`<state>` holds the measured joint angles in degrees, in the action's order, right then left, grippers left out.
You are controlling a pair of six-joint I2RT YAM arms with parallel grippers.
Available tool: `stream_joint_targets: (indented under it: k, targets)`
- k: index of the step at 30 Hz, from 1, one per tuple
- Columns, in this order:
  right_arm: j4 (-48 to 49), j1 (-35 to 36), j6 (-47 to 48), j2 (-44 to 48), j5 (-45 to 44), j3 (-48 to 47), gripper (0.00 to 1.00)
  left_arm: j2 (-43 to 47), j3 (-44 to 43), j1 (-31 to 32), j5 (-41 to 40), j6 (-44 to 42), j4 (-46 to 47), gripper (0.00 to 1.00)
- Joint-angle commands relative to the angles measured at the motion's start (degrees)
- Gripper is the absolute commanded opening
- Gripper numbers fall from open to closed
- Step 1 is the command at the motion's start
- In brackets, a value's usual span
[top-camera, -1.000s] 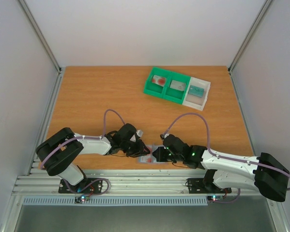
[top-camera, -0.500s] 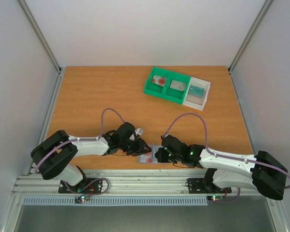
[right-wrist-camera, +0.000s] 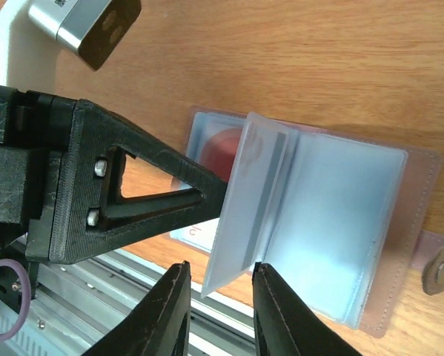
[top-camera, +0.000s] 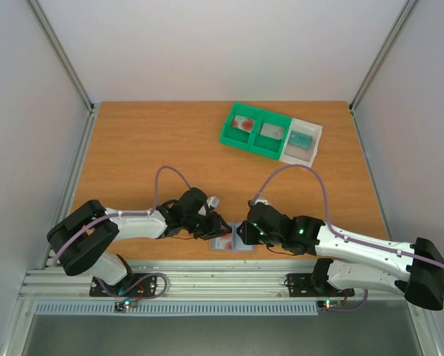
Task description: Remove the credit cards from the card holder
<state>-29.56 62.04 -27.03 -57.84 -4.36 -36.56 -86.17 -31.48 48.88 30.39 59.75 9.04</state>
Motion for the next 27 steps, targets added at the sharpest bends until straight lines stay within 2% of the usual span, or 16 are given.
stream_joint_targets:
  k: [1,5,8,19,27]
  targets:
    - [3.39,0.71,0.97,-1.47,1.66,-0.02,0.27,-0.48,0.34,0.25,-0.25,-0.24,1.12,0.32]
    - [6.89,0.71,0.00,-4.10,3.58,0.69,0.33,-0.43,0.39,0.25,-0.30,-0.16,1.14,0.32]
    - [8.43,0.71,-0.45,-5.86,3.74,0.88,0.34,-0.45,0.39,0.29,-0.25,-0.16,1.18,0.32]
    - [8.27,0.71,-1.14,-9.42,3.75,1.21,0.26,-0.56,0.46,0.25,-0.09,-0.25,1.41,0.32]
    - [8.02,0.72,-1.31,-9.48,3.00,1.81,0.13,-0.42,0.64,0.25,-0.29,-0.33,1.25,0.32]
